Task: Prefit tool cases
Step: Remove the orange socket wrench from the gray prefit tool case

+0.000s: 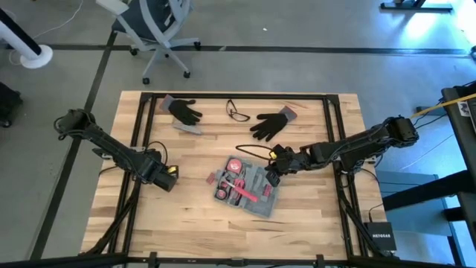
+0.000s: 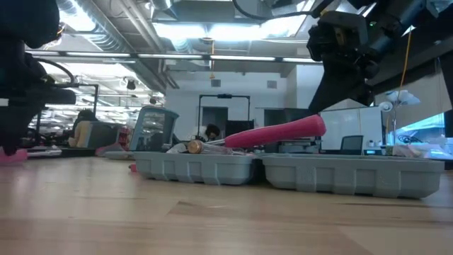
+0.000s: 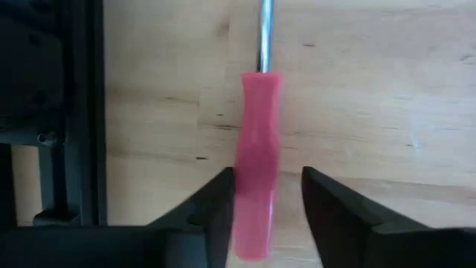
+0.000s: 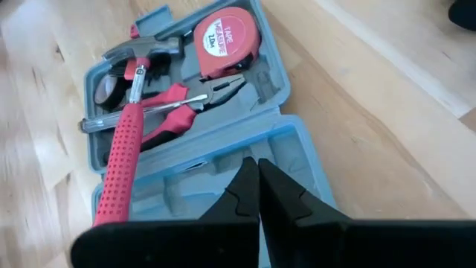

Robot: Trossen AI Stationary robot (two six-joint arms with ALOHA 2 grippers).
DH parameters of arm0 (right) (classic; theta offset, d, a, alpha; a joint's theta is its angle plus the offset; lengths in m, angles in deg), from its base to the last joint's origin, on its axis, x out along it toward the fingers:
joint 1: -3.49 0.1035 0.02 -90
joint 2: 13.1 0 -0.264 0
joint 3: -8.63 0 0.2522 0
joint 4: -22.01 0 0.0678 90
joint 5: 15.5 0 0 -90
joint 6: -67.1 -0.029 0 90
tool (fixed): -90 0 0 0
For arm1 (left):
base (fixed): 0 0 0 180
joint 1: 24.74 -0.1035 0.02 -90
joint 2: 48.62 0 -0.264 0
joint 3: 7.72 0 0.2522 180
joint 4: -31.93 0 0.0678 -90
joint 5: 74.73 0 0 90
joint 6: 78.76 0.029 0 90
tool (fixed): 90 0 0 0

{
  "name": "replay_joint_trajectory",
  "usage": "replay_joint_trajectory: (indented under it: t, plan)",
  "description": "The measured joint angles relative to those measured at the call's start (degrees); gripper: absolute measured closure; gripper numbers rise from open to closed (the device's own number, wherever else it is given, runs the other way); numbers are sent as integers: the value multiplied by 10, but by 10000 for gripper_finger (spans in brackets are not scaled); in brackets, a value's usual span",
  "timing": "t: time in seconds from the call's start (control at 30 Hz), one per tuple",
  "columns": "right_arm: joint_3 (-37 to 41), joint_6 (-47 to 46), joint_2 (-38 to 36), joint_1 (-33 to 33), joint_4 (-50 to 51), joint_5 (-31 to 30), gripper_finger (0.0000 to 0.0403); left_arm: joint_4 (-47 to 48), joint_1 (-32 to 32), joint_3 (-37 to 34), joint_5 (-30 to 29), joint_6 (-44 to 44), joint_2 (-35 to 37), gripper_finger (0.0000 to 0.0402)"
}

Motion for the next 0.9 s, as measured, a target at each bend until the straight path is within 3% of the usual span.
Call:
replay_joint_trajectory:
  t: [0.13, 0.5, 0.7, 0.9]
  plan:
    - [0, 2, 0, 0, 0, 10, 402, -8, 0, 1, 2, -3, 0, 220]
    - [0, 32, -32, -3, 2, 24, 402, -14, 29, 81, -28, 59, 2, 218]
    - [0, 87, -38, -26, -30, 130, 402, -2, 50, 124, -35, 114, 2, 218]
    - [0, 88, -38, -39, -40, 135, 402, 49, 59, 146, -47, 96, 2, 218]
